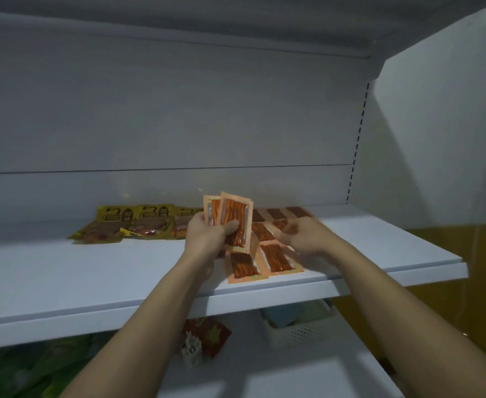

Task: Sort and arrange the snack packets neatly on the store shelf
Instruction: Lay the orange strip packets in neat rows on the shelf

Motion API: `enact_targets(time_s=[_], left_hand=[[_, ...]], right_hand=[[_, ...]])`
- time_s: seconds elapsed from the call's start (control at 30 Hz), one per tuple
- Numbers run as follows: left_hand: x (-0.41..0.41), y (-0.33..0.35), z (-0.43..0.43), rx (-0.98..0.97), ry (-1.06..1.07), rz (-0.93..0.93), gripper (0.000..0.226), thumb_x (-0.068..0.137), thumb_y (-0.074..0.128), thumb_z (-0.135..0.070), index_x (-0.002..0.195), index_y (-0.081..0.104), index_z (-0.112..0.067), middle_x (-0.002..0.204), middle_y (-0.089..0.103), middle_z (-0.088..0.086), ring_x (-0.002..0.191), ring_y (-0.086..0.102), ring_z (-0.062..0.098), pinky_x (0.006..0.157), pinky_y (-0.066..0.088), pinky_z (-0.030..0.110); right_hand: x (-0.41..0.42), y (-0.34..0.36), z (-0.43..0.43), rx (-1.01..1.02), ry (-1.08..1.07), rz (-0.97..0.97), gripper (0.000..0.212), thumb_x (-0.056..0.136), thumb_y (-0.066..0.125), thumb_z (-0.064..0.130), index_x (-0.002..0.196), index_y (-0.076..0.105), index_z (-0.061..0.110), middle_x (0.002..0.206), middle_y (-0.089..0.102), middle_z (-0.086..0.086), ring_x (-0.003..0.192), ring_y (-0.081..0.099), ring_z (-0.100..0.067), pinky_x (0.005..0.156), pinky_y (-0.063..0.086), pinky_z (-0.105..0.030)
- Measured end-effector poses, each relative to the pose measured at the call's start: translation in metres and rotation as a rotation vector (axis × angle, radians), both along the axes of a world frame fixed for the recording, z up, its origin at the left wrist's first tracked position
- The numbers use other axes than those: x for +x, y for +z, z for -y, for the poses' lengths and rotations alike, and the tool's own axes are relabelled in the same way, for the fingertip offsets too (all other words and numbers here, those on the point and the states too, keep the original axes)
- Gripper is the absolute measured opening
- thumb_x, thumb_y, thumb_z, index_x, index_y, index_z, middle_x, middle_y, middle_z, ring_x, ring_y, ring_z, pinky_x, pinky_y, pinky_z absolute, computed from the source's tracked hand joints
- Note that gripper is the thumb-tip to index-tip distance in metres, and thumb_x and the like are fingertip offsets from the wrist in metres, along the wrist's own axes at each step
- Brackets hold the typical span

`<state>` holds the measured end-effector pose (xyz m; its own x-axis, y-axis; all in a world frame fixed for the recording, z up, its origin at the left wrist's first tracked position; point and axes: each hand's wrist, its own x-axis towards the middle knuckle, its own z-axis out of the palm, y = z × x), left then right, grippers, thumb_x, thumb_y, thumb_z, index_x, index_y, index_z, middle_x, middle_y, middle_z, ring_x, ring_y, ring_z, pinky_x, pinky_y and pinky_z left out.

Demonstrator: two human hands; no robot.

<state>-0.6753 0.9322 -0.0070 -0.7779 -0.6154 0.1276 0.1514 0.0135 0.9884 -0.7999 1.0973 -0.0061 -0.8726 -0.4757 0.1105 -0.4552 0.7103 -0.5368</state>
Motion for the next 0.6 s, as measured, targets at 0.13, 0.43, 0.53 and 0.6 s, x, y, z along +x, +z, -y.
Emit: enact_targets(time_s=[0.13,0.43,0.53,0.6], left_hand=[[-0.003,0.005,-0.014,-0.009,-0.022,-0.019,0.033,0.081,0.079,-0.02,0.107,0.059,-0.02,0.095,0.074,-0.001,0.076,0.074,0.014,0.056,0.055,0.026],[-0.006,0.017,-0.058,-0.099,-0.202,0.025,0.018,0.1,0.056,-0.017,0.116,0.056,-0.009,0.1,0.072,0.014,0.06,0.07,0.012,0.044,0.052,0.023],[-0.007,0.016,-0.057,-0.064,-0.082,0.056,0.012,0.1,0.056,-0.014,0.109,0.059,-0.007,0.097,0.071,0.014,0.057,0.07,0.013,0.043,0.052,0.023],[-0.008,0.014,-0.056,-0.058,-0.032,0.065,0.011,0.099,0.058,-0.018,0.106,0.061,-0.01,0.092,0.072,0.009,0.059,0.071,0.012,0.044,0.051,0.021]], right_hand=[[0.004,0.029,-0.006,-0.358,0.111,0.15,0.045,0.091,0.055,0.061,0.096,0.07,0.019,0.089,0.073,-0.004,0.071,0.064,-0.011,0.05,0.047,-0.022],[-0.006,0.048,-0.028,-0.484,0.211,0.311,0.006,0.093,0.068,0.017,0.089,0.064,0.013,0.071,0.071,-0.003,0.058,0.062,-0.013,0.047,0.045,-0.022],[-0.021,0.039,-0.052,-0.449,0.092,0.301,0.006,0.093,0.066,0.015,0.089,0.065,0.012,0.077,0.069,-0.004,0.062,0.06,-0.013,0.05,0.044,-0.02],[-0.024,0.027,-0.062,-0.338,0.07,0.293,0.002,0.093,0.066,0.016,0.094,0.065,0.015,0.082,0.071,0.0,0.07,0.065,-0.011,0.055,0.045,-0.023]])
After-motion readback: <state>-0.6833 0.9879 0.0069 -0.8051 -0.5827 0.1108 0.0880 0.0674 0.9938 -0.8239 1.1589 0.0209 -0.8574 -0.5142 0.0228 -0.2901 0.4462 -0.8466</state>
